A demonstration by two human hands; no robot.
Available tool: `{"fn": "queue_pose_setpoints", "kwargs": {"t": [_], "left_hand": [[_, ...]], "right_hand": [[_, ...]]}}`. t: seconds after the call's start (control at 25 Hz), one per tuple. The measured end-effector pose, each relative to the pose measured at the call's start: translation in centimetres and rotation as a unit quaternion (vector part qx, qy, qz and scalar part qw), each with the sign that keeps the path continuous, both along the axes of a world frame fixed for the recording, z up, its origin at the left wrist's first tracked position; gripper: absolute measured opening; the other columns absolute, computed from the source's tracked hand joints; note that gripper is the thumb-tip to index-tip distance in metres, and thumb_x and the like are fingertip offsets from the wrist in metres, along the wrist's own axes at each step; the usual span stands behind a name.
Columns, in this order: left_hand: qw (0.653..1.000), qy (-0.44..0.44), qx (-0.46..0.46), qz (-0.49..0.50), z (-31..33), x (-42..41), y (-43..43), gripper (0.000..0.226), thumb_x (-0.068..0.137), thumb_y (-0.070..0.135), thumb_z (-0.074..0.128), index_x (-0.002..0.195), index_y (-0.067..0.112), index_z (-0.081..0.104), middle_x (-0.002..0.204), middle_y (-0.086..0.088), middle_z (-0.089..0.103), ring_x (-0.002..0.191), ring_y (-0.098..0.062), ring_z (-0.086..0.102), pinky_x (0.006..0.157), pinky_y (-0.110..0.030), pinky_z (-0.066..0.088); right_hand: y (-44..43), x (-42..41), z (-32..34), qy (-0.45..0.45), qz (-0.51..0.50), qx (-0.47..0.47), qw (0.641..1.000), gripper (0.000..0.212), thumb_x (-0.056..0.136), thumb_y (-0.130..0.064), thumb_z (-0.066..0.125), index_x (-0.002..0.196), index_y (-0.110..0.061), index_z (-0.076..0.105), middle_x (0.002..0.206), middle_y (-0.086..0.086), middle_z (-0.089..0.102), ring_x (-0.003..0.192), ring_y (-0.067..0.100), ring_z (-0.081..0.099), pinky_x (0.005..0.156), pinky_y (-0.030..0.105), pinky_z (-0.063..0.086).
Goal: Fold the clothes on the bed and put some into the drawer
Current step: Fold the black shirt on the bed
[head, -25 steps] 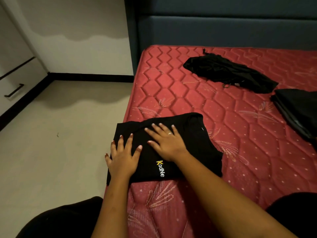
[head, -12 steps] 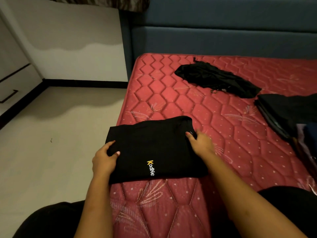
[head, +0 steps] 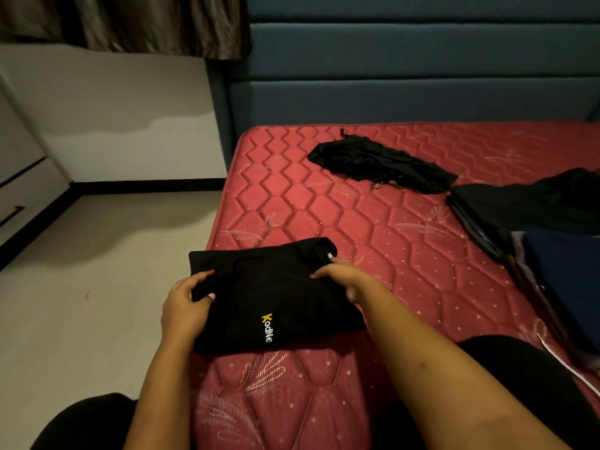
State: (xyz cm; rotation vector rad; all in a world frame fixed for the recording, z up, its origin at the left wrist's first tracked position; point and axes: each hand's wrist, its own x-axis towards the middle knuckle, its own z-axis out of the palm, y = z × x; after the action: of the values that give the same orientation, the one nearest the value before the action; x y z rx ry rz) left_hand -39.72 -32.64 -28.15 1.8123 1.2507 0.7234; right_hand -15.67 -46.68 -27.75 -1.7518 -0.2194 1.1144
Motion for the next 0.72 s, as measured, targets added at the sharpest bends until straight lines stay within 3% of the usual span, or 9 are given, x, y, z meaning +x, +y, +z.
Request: {"fn": "queue_pose_setpoints", "kwargs": {"t": [0.08, 0.16, 0.28, 0.36, 0.48, 0.64, 0.72], "left_hand": [[0.996, -0.074, -0.051, -0.028, 1.5, 1.0, -1.8, 0.046, 0.084, -0.009, 0.061, 0.121, 0.018, 0.065, 0.125, -0.007, 0.061, 0.112, -0.021, 0.056, 0.097, -0.034, 0.044], [0.984, -0.134, -0.094, -0.070, 2.8, 2.5, -4.3, 0.048, 0.084, -0.014, 0.059, 0.121, 0.016, 0.064, 0.122, -0.010, 0.062, 0.114, -0.022, 0.057, 0.094, -0.029, 0.043], [0.967, -0.185, -0.129, -0.119, 4.8, 5.9, -8.7, 0.050, 0.084, -0.013, 0.059, 0.120, 0.023, 0.061, 0.119, -0.009, 0.063, 0.117, -0.027, 0.057, 0.089, -0.029, 0.049], [0.956, -0.216, -0.144, -0.141, 6.3, 8.9, -11.9, 0.050, 0.086, -0.012, 0.059, 0.123, 0.022, 0.060, 0.118, -0.006, 0.061, 0.112, -0.025, 0.059, 0.085, -0.027, 0.051], [0.931, -0.256, -0.175, -0.191, 9.0, 14.1, -17.3, 0.048, 0.088, -0.011, 0.057, 0.128, 0.017, 0.058, 0.118, -0.004, 0.060, 0.099, -0.018, 0.061, 0.073, -0.019, 0.055], [0.909, -0.259, -0.203, -0.255, 11.4, 20.6, -24.5, 0.050, 0.085, -0.010, 0.060, 0.127, 0.016, 0.060, 0.123, -0.008, 0.061, 0.112, -0.026, 0.060, 0.098, -0.043, 0.050], [0.895, -0.252, -0.221, -0.294, 12.3, 23.0, -29.2, 0.050, 0.085, -0.011, 0.059, 0.126, 0.017, 0.059, 0.126, -0.012, 0.061, 0.114, -0.029, 0.060, 0.100, -0.047, 0.048]], "right_hand": [[-2.1, 1.2, 2.4, 0.012, 0.007, 0.018, 1.000, 0.035, 0.078, -0.001, 0.066, 0.113, -0.007, 0.060, 0.101, 0.017, 0.067, 0.088, 0.031, 0.065, 0.088, 0.046, 0.054], [-5.1, 2.9, 5.4, -0.004, -0.002, 0.048, 0.999, 0.021, 0.081, 0.001, 0.064, 0.099, -0.010, 0.063, 0.088, 0.014, 0.068, 0.076, 0.028, 0.065, 0.081, 0.042, 0.055], [-11.2, 6.4, 9.9, -0.055, -0.036, 0.085, 0.994, 0.019, 0.084, 0.004, 0.060, 0.090, -0.013, 0.064, 0.075, 0.008, 0.070, 0.066, 0.023, 0.066, 0.069, 0.035, 0.056], [-15.4, 8.9, 12.3, -0.095, -0.066, 0.091, 0.989, 0.021, 0.084, 0.006, 0.060, 0.094, -0.012, 0.064, 0.080, 0.008, 0.070, 0.071, 0.025, 0.066, 0.070, 0.034, 0.055], [-22.2, 12.4, 15.2, -0.163, -0.109, 0.077, 0.978, 0.033, 0.082, 0.007, 0.063, 0.111, -0.008, 0.063, 0.104, 0.017, 0.068, 0.085, 0.030, 0.065, 0.078, 0.038, 0.055], [-32.2, 15.8, 17.6, -0.256, -0.210, 0.033, 0.943, 0.036, 0.081, 0.010, 0.063, 0.113, -0.007, 0.062, 0.106, 0.018, 0.065, 0.089, 0.032, 0.063, 0.081, 0.037, 0.051], [-38.1, 16.8, 18.3, -0.288, -0.244, -0.014, 0.926, 0.043, 0.081, 0.010, 0.063, 0.122, -0.004, 0.059, 0.106, 0.017, 0.061, 0.089, 0.029, 0.059, 0.080, 0.035, 0.047]]}}
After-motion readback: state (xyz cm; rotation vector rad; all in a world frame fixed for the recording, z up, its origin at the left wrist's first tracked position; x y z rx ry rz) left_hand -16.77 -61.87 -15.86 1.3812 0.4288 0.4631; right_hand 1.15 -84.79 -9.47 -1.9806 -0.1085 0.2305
